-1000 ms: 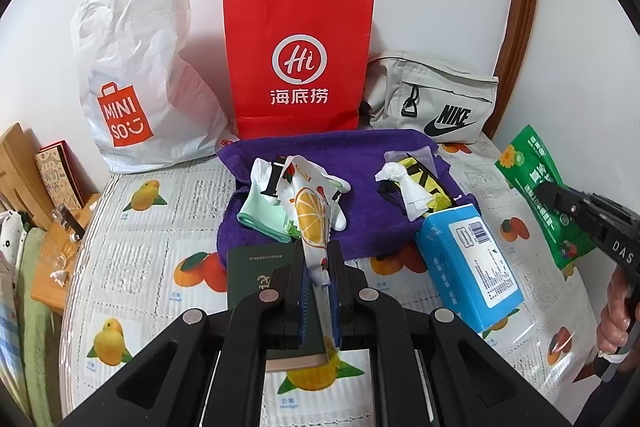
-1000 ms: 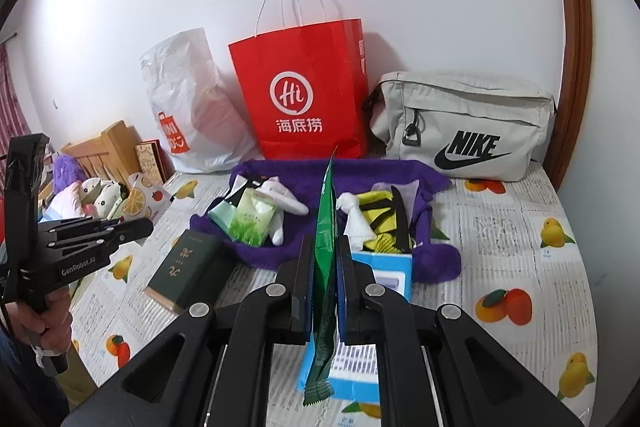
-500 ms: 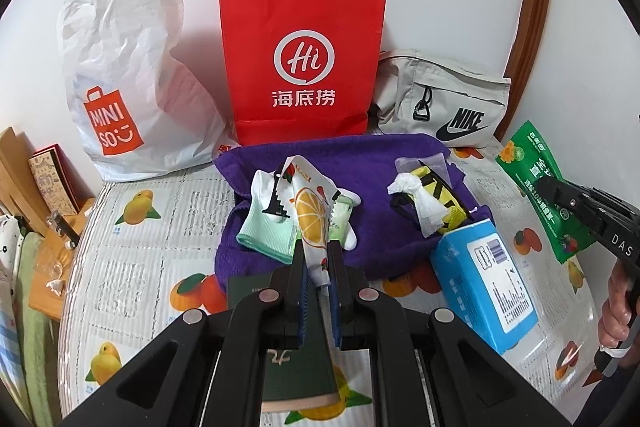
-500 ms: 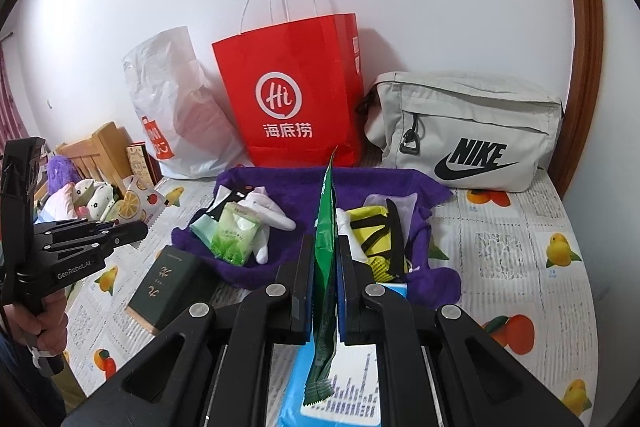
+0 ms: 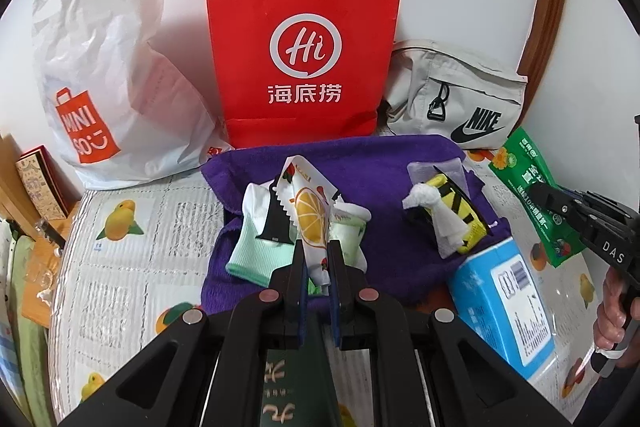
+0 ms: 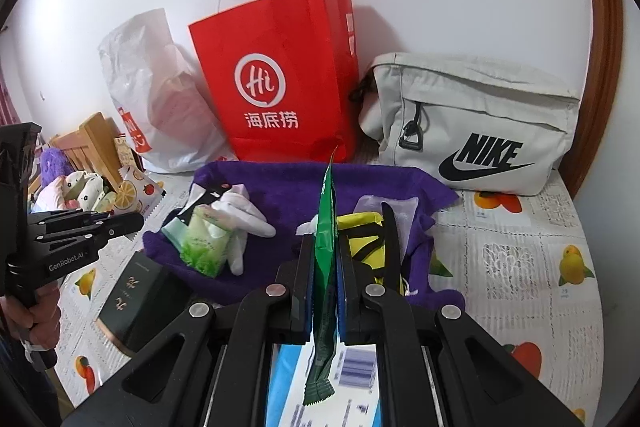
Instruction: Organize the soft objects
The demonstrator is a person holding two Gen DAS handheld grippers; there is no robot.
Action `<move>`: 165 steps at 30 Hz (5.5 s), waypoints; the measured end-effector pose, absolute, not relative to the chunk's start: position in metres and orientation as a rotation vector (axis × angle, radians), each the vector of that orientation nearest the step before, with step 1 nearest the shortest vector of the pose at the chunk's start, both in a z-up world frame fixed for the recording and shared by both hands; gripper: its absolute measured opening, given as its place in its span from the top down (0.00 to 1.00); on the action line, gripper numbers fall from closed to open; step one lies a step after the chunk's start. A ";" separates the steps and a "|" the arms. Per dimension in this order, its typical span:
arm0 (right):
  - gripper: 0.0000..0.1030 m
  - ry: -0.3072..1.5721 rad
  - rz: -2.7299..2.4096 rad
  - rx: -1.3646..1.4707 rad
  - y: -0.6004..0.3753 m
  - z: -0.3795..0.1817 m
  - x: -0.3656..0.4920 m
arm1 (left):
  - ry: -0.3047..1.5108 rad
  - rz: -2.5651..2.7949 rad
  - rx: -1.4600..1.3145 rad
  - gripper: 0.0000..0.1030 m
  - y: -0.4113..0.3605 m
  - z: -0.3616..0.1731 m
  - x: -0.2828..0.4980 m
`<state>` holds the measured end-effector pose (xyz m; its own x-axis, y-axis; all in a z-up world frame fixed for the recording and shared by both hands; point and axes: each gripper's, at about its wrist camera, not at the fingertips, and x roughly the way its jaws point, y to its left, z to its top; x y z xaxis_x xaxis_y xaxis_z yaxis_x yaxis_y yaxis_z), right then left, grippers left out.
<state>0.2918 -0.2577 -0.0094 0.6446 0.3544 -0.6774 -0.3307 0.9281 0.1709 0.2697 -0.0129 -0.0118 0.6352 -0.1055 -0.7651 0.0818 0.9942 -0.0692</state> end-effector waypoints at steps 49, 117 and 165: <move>0.77 0.952 0.404 -0.006 -0.246 -0.082 0.394 | 1.019 -0.138 -0.092 0.64 -0.018 -0.067 0.377; 0.00 0.706 0.235 0.073 -0.282 0.057 0.078 | 0.745 0.009 -0.063 0.08 -0.024 0.062 0.063; 0.00 0.695 0.250 0.064 -0.278 0.058 0.052 | 0.726 0.002 -0.075 0.08 -0.023 0.066 0.035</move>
